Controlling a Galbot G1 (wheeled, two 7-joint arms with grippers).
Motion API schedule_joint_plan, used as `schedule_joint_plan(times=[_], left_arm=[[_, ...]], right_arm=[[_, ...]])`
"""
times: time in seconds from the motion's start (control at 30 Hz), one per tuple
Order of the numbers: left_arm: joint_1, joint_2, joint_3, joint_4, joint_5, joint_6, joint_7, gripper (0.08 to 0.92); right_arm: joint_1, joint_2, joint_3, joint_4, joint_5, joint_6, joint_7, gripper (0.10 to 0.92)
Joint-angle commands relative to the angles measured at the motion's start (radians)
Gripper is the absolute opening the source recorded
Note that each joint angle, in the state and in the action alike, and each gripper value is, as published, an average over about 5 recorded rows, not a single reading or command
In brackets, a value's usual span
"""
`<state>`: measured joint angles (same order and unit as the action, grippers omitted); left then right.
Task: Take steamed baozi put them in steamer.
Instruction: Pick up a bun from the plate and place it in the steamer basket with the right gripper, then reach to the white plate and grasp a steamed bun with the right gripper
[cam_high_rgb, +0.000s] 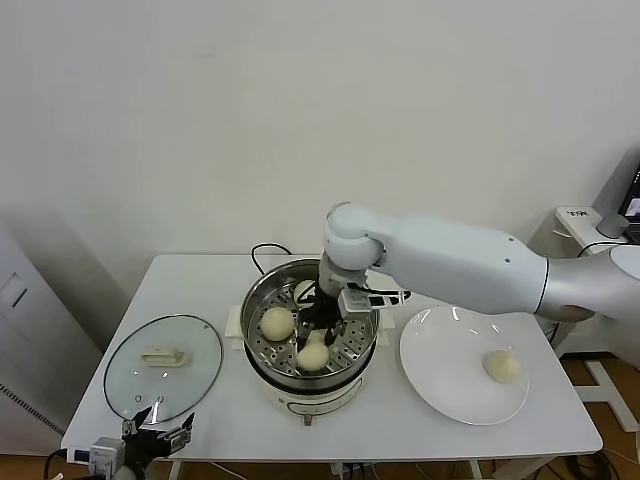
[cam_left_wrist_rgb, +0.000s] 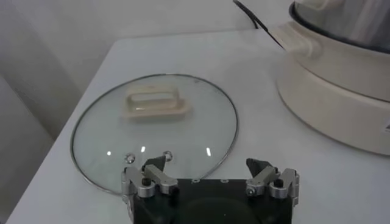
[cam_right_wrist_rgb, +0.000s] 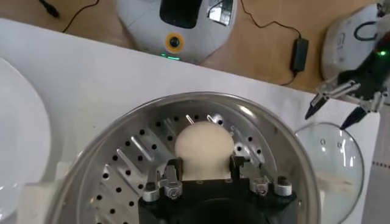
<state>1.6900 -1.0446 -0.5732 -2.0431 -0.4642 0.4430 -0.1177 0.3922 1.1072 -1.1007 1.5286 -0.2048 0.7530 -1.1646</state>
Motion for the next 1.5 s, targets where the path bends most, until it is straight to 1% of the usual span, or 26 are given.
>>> schedule_joint_plan(times=[0.03, 0.17, 0.33, 0.47, 0.53, 0.6, 0.7, 0.87, 1.0, 1.1, 1.3, 1.5], left_arm=[[-0.001, 0.0, 0.001, 0.002, 0.0, 0.0, 0.0, 0.823], [0.0, -0.001, 0.001, 0.003, 0.0, -0.001, 0.001, 0.823], [-0.002, -0.004, 0.002, 0.006, -0.001, -0.003, 0.0, 0.823], [-0.001, -0.005, 0.003, 0.003, 0.0, -0.003, 0.001, 0.823], [-0.001, -0.003, 0.001, 0.002, 0.0, -0.003, 0.001, 0.823], [-0.001, -0.002, 0.0, 0.0, 0.0, -0.003, 0.0, 0.823], [0.0, 0.0, -0.002, -0.004, 0.0, -0.003, 0.0, 0.823], [0.003, 0.0, -0.006, -0.012, -0.006, -0.001, -0.001, 0.823], [0.003, 0.0, -0.012, -0.014, -0.009, -0.001, -0.001, 0.823], [0.005, 0.003, -0.015, -0.01, -0.011, -0.003, -0.001, 0.823], [0.005, 0.004, -0.017, -0.008, -0.012, -0.002, -0.001, 0.823], [0.005, 0.005, -0.02, -0.008, -0.013, -0.001, -0.002, 0.823]], right_arm=[[-0.048, 0.013, 0.014, -0.001, -0.048, 0.026, 0.005, 0.484], [-0.048, 0.015, 0.017, -0.005, -0.052, 0.027, 0.009, 0.514], [-0.037, 0.01, 0.027, -0.005, -0.053, 0.02, 0.013, 0.648], [-0.005, 0.002, 0.067, -0.035, -0.035, -0.004, 0.013, 0.757], [0.027, -0.008, 0.088, -0.076, 0.005, -0.035, 0.009, 0.799], [0.07, -0.026, 0.092, -0.127, 0.08, -0.095, 0.006, 0.816], [0.13, -0.059, 0.083, -0.223, 0.186, -0.193, -0.011, 0.822], [0.187, -0.124, 0.07, -0.389, 0.252, -0.312, -0.092, 0.823], [0.219, -0.204, -0.009, -0.451, 0.365, -0.478, -0.134, 0.823], [0.227, -0.254, -0.053, -0.479, 0.409, -0.569, -0.154, 0.823], [0.219, -0.337, -0.119, -0.528, 0.461, -0.655, -0.179, 0.823], [0.172, -0.408, -0.141, -0.553, 0.441, -0.673, -0.189, 0.823]])
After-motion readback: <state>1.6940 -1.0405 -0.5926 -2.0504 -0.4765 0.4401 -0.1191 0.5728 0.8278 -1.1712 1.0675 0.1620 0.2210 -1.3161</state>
